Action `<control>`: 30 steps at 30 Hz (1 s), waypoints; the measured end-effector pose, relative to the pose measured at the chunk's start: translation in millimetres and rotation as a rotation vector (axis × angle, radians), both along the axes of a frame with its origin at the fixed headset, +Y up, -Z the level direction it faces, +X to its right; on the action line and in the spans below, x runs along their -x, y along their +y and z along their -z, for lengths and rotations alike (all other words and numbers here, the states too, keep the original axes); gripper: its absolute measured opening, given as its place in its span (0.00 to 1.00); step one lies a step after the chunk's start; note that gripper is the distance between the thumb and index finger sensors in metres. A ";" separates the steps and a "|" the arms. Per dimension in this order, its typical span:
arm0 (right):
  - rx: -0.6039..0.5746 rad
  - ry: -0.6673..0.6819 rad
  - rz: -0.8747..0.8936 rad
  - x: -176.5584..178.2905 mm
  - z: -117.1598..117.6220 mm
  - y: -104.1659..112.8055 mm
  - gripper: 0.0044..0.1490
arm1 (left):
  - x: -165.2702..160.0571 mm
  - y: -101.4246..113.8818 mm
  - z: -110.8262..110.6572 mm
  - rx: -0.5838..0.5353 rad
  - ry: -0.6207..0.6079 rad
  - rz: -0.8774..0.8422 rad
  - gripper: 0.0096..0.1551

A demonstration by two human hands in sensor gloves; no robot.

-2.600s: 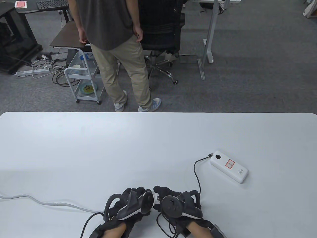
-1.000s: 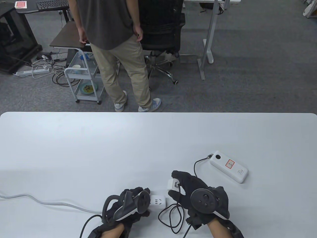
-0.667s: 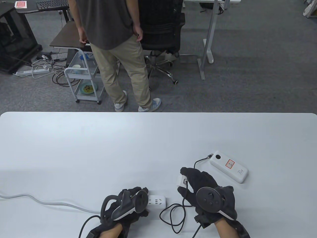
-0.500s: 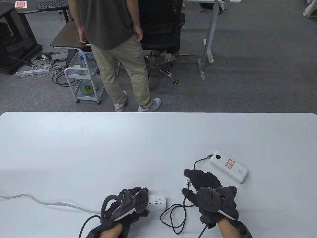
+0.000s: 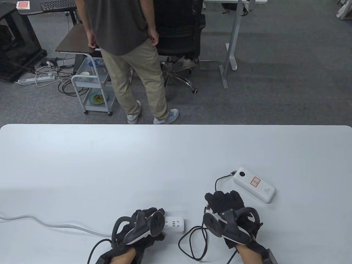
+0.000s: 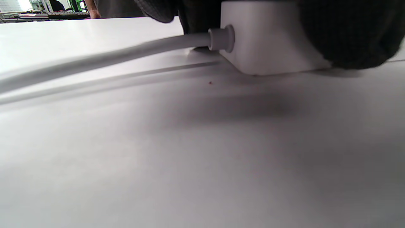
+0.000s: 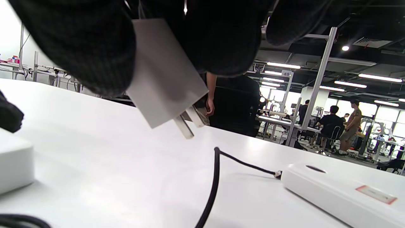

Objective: Unplug the charger and disconnect the battery pack

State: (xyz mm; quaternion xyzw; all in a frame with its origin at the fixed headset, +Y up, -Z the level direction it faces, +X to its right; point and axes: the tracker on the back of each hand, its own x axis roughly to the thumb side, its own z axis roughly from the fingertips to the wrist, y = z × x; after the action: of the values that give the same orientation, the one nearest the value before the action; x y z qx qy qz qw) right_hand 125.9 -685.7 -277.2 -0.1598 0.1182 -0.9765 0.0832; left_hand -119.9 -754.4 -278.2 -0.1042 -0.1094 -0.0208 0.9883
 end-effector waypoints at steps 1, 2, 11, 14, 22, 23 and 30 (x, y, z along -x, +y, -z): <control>0.009 -0.002 -0.002 -0.3 1.2 -2.7 0.44 | 0.3 0.0 0.3 0.001 0.001 0.001 0.54; 0.016 -0.005 -0.011 -0.3 2.0 -4.7 0.44 | 0.8 0.1 0.5 0.003 0.002 -0.003 0.55; 0.136 -0.029 -0.181 7.0 12.0 -33.8 0.44 | 4.7 2.7 1.2 0.009 0.003 -0.026 0.55; 0.149 -0.023 -0.206 10.8 14.8 -39.2 0.44 | 4.8 3.8 0.6 0.013 -0.004 -0.033 0.55; 0.184 -0.027 -0.282 19.4 20.5 -52.1 0.44 | 4.7 3.4 0.6 0.020 -0.007 -0.029 0.54; 0.189 -0.031 -0.287 19.9 21.6 -53.8 0.44 | 4.8 3.3 0.4 0.020 -0.008 -0.027 0.54; 0.234 -0.036 -0.274 19.2 25.3 -60.0 0.44 | 5.0 3.4 0.5 0.022 -0.008 -0.030 0.54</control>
State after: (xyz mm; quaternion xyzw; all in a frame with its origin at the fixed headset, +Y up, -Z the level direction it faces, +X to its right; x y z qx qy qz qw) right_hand 106.7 -745.7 -302.5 -0.1656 -0.0207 -0.9659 0.1982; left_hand -124.9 -751.1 -278.7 -0.1134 -0.1151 -0.0049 0.9868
